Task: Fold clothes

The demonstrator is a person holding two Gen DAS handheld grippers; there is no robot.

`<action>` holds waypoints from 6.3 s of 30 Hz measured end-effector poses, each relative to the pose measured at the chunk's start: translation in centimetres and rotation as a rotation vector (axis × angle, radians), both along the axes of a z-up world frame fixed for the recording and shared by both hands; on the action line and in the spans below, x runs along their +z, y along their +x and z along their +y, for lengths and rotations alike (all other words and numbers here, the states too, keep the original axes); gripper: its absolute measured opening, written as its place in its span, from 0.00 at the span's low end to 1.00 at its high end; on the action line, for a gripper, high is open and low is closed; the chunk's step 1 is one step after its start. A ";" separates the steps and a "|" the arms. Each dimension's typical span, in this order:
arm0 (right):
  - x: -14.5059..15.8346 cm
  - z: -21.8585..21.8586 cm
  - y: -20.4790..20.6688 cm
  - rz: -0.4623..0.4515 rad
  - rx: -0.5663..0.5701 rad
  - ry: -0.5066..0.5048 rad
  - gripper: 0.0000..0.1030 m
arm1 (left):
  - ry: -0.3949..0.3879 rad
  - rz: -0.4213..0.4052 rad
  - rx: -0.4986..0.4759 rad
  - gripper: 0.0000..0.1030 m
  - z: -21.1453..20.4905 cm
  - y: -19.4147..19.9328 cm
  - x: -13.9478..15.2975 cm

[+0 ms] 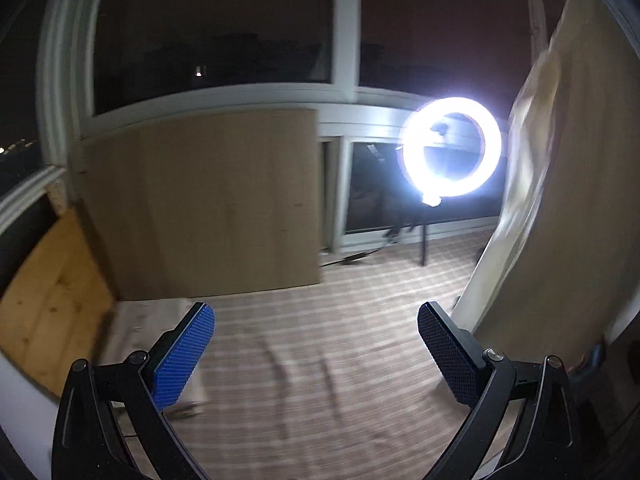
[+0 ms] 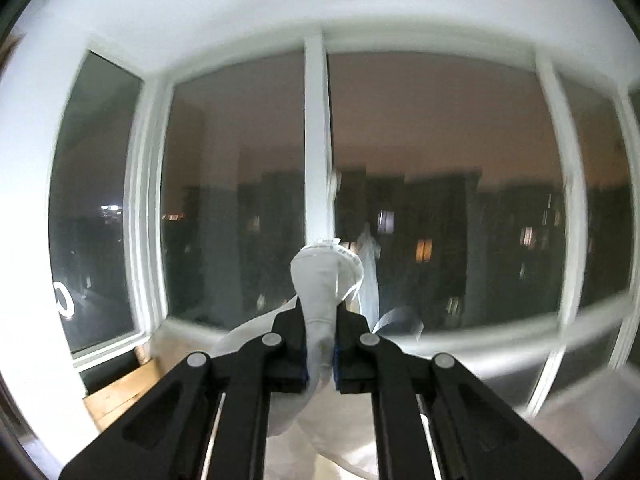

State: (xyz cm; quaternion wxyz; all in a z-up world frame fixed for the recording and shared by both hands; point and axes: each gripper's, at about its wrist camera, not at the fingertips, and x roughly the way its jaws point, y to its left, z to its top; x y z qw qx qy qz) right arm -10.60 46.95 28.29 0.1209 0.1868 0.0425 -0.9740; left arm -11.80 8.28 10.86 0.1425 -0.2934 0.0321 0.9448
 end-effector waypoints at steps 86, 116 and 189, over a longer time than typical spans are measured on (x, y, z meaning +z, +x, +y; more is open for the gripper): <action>-16.5 -3.9 -18.5 -0.253 0.497 0.039 0.02 | -0.157 -0.097 0.239 0.07 -10.9 -3.4 -3.2; -18.6 5.7 -8.8 -0.411 0.124 0.179 0.02 | -0.149 -0.285 -0.350 0.41 12.7 6.4 -18.6; -22.5 13.1 -9.6 -0.461 0.006 0.163 0.02 | -0.326 -0.363 -0.332 0.33 9.1 6.7 -21.6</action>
